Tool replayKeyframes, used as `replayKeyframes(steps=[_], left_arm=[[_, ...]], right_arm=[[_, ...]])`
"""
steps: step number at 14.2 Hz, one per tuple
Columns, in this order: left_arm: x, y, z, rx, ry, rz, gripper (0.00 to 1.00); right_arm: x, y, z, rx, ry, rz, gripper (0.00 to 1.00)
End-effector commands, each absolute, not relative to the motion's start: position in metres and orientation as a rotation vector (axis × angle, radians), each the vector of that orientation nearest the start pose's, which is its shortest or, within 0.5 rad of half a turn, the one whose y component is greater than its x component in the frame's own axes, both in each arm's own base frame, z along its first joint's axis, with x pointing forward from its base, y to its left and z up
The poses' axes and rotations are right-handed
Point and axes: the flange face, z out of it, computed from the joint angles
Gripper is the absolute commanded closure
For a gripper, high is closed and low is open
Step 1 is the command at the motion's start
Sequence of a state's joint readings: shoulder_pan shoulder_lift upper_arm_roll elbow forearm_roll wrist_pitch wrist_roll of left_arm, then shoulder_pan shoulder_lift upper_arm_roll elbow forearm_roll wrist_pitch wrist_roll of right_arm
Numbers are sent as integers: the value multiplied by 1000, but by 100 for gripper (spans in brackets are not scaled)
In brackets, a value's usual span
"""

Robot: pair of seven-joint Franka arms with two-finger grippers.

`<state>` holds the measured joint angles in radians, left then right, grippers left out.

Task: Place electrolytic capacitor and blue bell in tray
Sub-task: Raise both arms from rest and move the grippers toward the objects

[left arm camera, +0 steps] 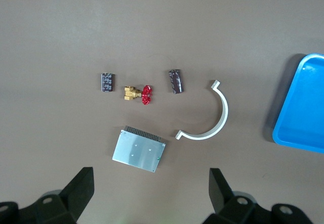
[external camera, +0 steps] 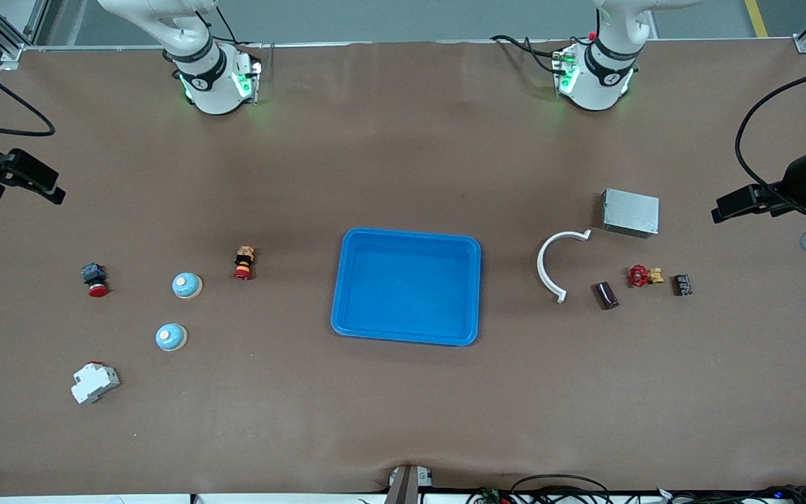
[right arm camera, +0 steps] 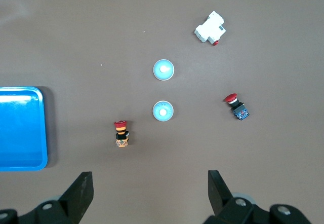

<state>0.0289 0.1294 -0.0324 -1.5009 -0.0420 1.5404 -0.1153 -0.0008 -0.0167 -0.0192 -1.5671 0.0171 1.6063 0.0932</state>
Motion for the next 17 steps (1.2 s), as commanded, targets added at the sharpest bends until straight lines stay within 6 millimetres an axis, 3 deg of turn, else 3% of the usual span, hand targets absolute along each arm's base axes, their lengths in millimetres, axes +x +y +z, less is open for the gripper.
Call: replayKeyframes(steps=[1,9,15,17], left_arm=[[588,-6,581,-3178,-146,130,0],[590,0,578,-3176,-163,135,0],[604,39,539,-3168,-272,238,0],[609,59,517,-3159,-321,293,0]], right_arm=[[544,-8,642,-3116,197,-107,0],[544,-8,641,-3116,199,-104,0],[544,-7,639,-3115,197,-97,0],[544,-8,636,-3117,199,-88,0]])
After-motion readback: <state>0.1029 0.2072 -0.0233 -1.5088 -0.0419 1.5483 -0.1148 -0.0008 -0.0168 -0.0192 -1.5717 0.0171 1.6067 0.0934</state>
